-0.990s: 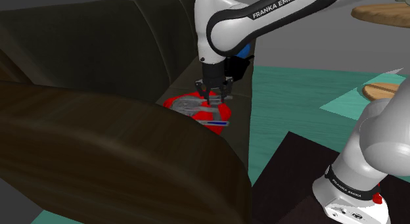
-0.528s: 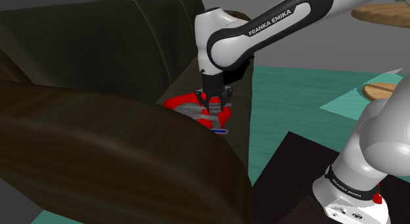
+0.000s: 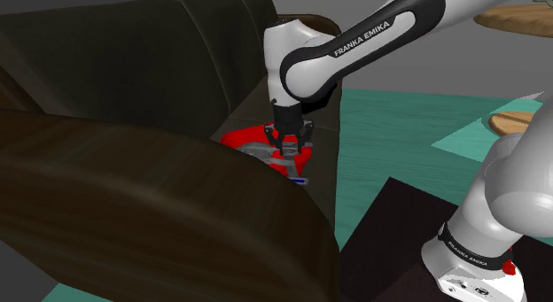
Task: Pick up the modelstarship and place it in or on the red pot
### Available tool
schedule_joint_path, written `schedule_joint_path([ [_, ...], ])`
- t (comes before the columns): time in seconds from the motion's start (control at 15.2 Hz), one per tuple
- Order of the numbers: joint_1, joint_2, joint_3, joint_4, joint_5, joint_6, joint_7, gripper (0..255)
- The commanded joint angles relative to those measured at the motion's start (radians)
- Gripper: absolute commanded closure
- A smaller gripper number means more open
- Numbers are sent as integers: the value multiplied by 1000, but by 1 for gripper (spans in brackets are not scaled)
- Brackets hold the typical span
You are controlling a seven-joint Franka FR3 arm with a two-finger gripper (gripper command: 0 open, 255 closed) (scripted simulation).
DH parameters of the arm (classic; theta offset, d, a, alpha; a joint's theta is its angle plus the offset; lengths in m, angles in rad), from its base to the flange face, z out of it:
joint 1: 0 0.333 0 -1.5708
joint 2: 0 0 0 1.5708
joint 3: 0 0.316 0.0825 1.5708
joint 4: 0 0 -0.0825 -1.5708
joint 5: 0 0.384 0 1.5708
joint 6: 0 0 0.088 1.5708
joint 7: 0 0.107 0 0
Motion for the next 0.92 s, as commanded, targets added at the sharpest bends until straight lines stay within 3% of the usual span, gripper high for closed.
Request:
schedule_joint_path([
  [0.0,0,0,0,0,0,0,0,255],
  [0.07,0,0,0,0,0,0,0,0],
  [0.4,0,0,0,0,0,0,0,0],
  [0.66,2,-40,-1,90,10,-128,-8,0],
  [0.86,2,-40,-1,90,10,-128,-8,0],
])
